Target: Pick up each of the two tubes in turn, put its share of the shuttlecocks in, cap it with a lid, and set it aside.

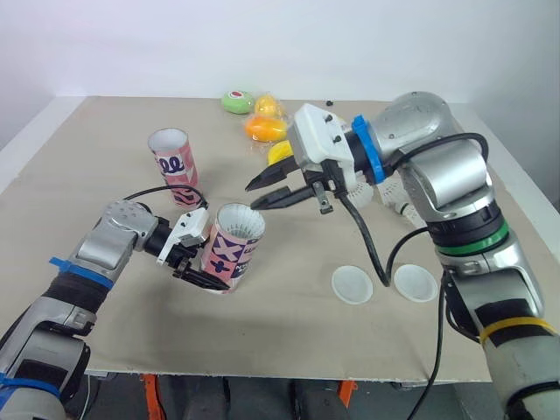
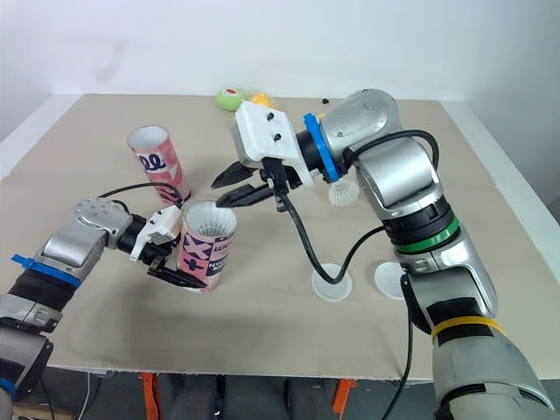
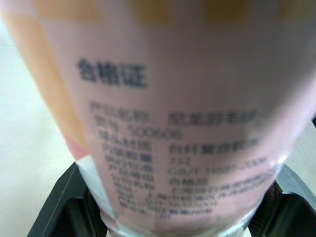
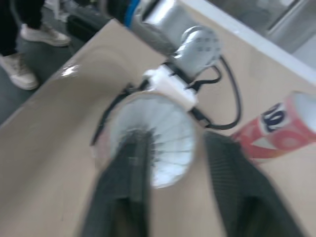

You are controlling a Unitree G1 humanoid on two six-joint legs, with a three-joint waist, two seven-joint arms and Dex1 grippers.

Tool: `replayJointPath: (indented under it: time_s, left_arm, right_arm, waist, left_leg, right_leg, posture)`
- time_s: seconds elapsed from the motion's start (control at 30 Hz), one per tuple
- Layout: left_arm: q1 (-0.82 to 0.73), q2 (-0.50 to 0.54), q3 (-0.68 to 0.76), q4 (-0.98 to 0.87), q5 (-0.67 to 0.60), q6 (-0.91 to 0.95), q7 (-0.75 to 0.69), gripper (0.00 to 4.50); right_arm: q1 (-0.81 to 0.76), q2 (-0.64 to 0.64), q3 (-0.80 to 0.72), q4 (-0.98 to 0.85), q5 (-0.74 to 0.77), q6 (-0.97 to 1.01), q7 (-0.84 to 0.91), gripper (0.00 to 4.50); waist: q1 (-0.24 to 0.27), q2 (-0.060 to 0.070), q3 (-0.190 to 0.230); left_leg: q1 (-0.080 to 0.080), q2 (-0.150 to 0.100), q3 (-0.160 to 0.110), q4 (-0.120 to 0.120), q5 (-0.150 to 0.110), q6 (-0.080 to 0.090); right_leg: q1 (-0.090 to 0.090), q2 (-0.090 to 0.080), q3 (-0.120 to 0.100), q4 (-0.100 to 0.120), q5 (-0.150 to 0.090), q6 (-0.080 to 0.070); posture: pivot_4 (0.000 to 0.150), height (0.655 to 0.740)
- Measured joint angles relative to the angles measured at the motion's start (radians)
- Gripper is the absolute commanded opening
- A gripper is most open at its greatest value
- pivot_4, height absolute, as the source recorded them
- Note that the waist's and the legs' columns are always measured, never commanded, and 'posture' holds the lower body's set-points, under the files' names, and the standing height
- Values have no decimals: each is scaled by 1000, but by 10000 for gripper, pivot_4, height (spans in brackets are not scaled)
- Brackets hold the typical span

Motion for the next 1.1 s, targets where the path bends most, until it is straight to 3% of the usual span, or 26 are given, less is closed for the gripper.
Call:
replayJointPath:
  time_s: [0.63, 0.97, 1.1]
  left_arm:
    - [-10, -5, -11, 19, 1, -26, 0, 29117]
    - [7, -12, 18, 23, 24, -37, 0, 29117]
    - [11, -21, 28, 21, 26, -39, 0, 29117]
  right_arm:
    - [-99, 187, 282, 262, -234, -197, 151, 291]
    - [-134, 248, 309, 365, -235, -224, 160, 291]
    - [-152, 212, 307, 383, -135, -178, 161, 291]
  waist:
    - [0, 0, 0]
    - [-2, 0, 0]
    - [-1, 0, 0]
  left_leg:
    - [0, 0, -2, 0, 0, 0]
    - [4, 1, -4, 0, 0, -1]
    - [3, 1, -5, 0, 1, -1]
  right_leg:
    - [1, 0, -2, 1, 0, -2]
    - [3, 1, -5, 2, -1, -1]
    - [2, 1, -6, 2, -1, -2]
  posture:
    - [1500, 7400]
    - [1500, 7400]
    - [1500, 7400]
